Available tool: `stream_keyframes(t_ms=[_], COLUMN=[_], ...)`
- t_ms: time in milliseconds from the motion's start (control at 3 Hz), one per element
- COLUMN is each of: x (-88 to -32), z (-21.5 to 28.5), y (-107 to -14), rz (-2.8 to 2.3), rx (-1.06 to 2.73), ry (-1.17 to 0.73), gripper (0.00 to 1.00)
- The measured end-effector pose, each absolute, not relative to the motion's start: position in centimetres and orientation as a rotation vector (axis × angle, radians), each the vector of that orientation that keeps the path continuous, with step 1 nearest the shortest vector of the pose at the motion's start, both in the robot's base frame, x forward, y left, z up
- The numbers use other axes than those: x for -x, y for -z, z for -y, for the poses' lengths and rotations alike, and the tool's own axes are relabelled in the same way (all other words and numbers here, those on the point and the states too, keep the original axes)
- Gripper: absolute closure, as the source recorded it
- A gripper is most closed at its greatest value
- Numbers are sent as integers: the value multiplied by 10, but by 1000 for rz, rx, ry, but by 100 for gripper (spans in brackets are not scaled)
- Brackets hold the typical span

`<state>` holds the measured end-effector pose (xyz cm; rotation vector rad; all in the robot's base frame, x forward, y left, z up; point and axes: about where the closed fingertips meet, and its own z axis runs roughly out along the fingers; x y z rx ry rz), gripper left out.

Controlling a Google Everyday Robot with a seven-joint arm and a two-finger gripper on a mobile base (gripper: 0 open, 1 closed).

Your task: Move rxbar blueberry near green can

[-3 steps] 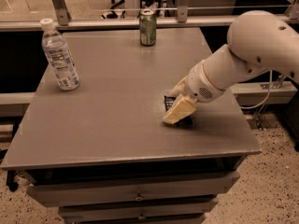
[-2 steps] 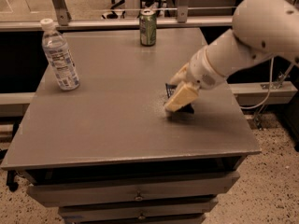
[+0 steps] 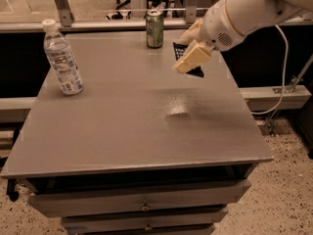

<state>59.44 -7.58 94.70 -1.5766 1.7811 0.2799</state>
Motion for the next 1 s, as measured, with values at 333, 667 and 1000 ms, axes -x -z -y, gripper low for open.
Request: stream_keyframes(t_ms=[333,667,1000], x=[-591,-626,-685], z=[77,77,69], y=[-938,-945,-955], rz=[-1790,-1729,-1669], rx=[1581,1592,1599], ry=[-287,-213,-161], gripper=[100,100,100])
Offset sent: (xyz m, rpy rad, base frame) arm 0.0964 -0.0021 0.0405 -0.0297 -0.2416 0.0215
